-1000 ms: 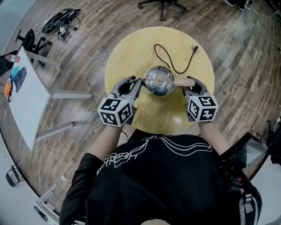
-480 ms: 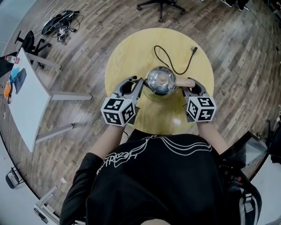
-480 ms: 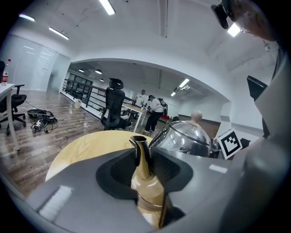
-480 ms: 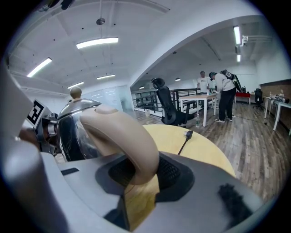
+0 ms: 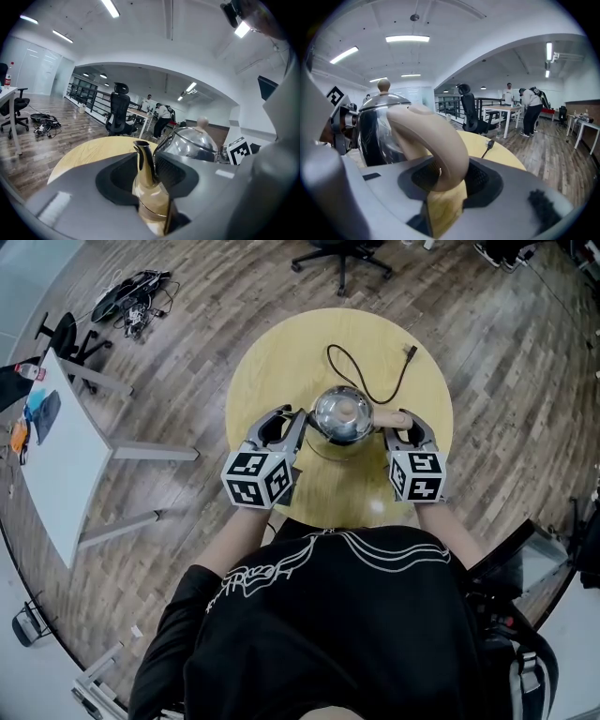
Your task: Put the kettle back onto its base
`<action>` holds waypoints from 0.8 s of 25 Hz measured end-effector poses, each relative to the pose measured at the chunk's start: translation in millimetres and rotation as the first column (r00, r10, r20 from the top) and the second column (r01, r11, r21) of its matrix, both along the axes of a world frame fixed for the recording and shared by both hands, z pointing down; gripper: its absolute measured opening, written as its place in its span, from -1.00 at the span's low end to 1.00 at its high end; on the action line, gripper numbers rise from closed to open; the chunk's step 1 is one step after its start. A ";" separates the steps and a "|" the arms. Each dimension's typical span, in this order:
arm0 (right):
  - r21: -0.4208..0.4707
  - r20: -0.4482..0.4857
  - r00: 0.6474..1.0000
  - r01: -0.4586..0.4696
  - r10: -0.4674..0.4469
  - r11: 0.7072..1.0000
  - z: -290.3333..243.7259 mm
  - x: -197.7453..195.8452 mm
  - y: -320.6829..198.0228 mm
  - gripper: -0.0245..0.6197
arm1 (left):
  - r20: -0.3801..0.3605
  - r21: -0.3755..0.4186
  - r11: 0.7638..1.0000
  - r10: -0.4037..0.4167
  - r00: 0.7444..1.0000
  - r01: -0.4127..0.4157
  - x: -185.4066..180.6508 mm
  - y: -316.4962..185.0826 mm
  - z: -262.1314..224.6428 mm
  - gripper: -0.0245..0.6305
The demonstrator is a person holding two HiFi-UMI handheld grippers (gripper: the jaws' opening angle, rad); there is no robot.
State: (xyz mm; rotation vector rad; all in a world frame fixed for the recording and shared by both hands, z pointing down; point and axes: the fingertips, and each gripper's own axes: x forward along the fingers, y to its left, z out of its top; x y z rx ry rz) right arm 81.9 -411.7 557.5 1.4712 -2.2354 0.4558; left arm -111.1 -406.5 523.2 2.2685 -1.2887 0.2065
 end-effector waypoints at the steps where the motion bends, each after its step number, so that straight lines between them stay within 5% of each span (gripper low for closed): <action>1: 0.004 0.001 1.000 0.004 -0.004 1.000 -1.4 0.1 0.2 -0.50 | -0.003 0.011 1.000 -0.010 1.000 0.010 -1.2 -0.6 -1.5 -0.59; 8: -0.003 0.035 0.999 0.006 -0.006 1.000 -10.7 8.2 8.3 -0.36 | -0.063 0.001 0.998 -0.062 0.996 0.062 -10.7 5.0 -11.8 -0.18; 14: 0.013 0.057 0.998 0.018 -0.019 1.000 -27.2 13.8 42.9 -0.36 | -0.072 0.005 0.996 -0.093 0.993 0.093 -17.3 47.6 -24.0 -0.14; 20: 0.025 0.170 0.966 0.195 -0.197 0.980 -73.0 0.6 93.0 -0.36 | -0.116 0.027 0.999 -0.016 0.993 0.020 5.4 101.1 -52.2 -0.16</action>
